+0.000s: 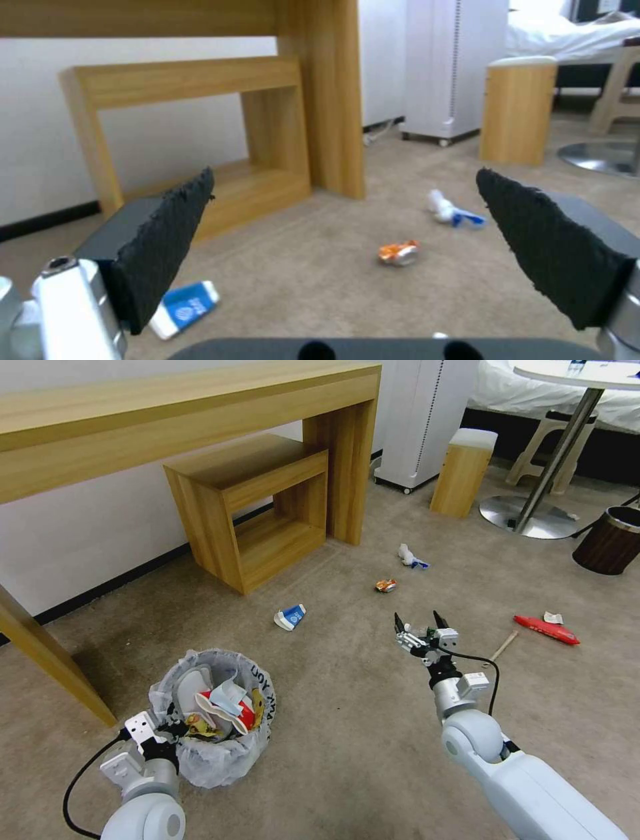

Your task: Pick up the trash bin and place the garbage on the floor into it.

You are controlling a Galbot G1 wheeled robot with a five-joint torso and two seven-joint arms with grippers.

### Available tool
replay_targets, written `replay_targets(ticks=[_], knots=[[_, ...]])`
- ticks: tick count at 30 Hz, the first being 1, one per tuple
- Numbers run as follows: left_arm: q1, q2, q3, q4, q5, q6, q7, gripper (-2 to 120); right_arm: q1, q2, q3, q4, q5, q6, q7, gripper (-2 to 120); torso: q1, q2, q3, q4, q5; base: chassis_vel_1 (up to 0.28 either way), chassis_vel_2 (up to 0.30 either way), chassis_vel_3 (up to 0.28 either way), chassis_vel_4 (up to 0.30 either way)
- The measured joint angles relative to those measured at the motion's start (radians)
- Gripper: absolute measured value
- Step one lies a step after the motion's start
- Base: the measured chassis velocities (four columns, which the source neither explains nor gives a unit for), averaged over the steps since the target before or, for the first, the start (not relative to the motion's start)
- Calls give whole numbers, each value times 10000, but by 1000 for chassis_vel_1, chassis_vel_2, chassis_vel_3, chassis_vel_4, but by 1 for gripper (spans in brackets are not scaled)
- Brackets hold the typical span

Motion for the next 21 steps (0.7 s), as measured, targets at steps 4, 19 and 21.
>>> replay_targets(ticks=[4, 19, 21], knots=[[-2, 90, -90, 15, -76, 4, -10, 1, -244, 122, 442, -90, -248, -75, -70, 100, 0, 0, 0, 1, 1, 0, 0, 0, 0], [-73, 241, -153, 114, -221, 21, -20, 1, -873, 122, 1117, -8, -393, -180, -61, 100, 0, 0, 0, 0, 1, 0, 0, 0, 0], [-71, 241, -152, 109, -221, 10, -20, 1, -878, 134, 1122, -8, -447, -180, -58, 100, 0, 1, -1, 0, -1, 0, 0, 0, 0]])
